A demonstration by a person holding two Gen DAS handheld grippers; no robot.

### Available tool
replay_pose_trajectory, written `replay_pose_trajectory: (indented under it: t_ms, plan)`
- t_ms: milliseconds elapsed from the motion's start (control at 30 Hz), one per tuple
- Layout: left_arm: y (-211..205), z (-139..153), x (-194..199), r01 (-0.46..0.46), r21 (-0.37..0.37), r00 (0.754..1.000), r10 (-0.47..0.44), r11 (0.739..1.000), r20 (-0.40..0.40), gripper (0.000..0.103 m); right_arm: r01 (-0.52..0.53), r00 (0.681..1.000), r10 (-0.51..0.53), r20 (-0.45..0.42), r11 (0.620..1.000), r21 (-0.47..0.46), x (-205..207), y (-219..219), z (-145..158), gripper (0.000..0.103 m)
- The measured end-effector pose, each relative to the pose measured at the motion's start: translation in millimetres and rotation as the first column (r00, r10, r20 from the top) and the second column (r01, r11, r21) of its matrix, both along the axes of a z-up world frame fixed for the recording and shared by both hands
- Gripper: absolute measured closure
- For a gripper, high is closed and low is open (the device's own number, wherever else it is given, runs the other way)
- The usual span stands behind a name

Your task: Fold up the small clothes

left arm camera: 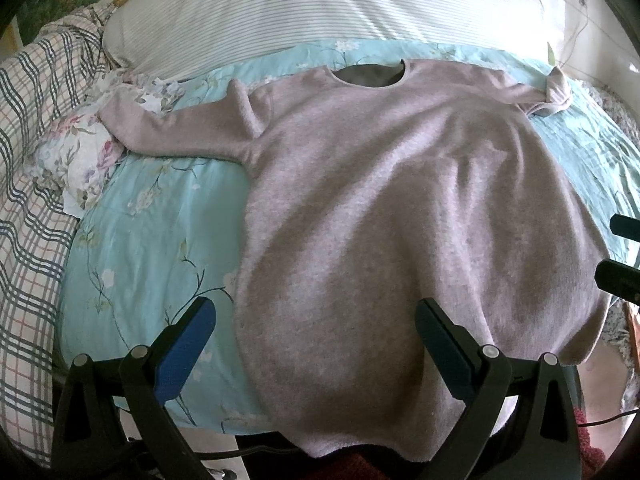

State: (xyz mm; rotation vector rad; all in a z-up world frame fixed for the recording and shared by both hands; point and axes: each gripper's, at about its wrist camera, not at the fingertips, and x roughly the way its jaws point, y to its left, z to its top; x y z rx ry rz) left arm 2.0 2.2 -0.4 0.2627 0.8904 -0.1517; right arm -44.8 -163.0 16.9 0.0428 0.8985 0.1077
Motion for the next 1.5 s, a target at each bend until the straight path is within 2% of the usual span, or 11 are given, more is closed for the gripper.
replay_pose_trajectory:
  t_ms: [133, 333, 933, 1100, 1267, 1367, 1433, 1500]
  plan:
    - [0, 3, 3, 0.003, -0.029, 1.000, -0.003, 1.000, 0.023, 0.003, 0.000, 1.000, 0.000, -0.004, 1.000, 0.003, 1, 0, 0, 0.000]
    - [-3, 2, 11, 0.003, -0.004, 1.000, -0.003, 1.000, 0.004, 0.003, 0.005, 1.000, -0.005, 0.006, 1.000, 0.008, 6, -4, 3, 0.000]
    - [-16, -1, 37, 0.028, -0.015, 0.999, -0.028, 0.999, -0.022, 0.003, 0.068, 0.997, -0.070, 0.038, 0.997, 0.045, 18, -50, 10, 0.000]
    - [-22, 3, 50, 0.036, -0.038, 0.999, -0.038, 0.999, -0.039, 0.003, 0.136, 0.988, -0.139, 0.060, 0.989, 0.052, 25, -94, 18, 0.000]
    - [-35, 3, 67, 0.049, -0.041, 0.997, -0.051, 0.998, -0.059, 0.003, 0.276, 0.955, -0.286, 0.076, 0.954, 0.120, 41, -179, 33, 0.001]
    - [-44, 2, 74, 0.061, -0.041, 0.995, -0.063, 0.997, -0.072, 0.003, 0.339, 0.929, -0.354, 0.104, 0.930, 0.141, 56, -227, 46, 0.012]
    - [-51, -1, 80, 0.067, -0.026, 0.995, -0.069, 0.997, -0.076, 0.003, 0.415, 0.894, -0.432, 0.121, 0.898, 0.146, 70, -269, 55, 0.027]
    - [-56, -4, 88, 0.067, -0.009, 0.994, -0.067, 0.998, -0.085, 0.003, 0.456, 0.866, -0.482, 0.135, 0.871, 0.184, 81, -302, 58, 0.033]
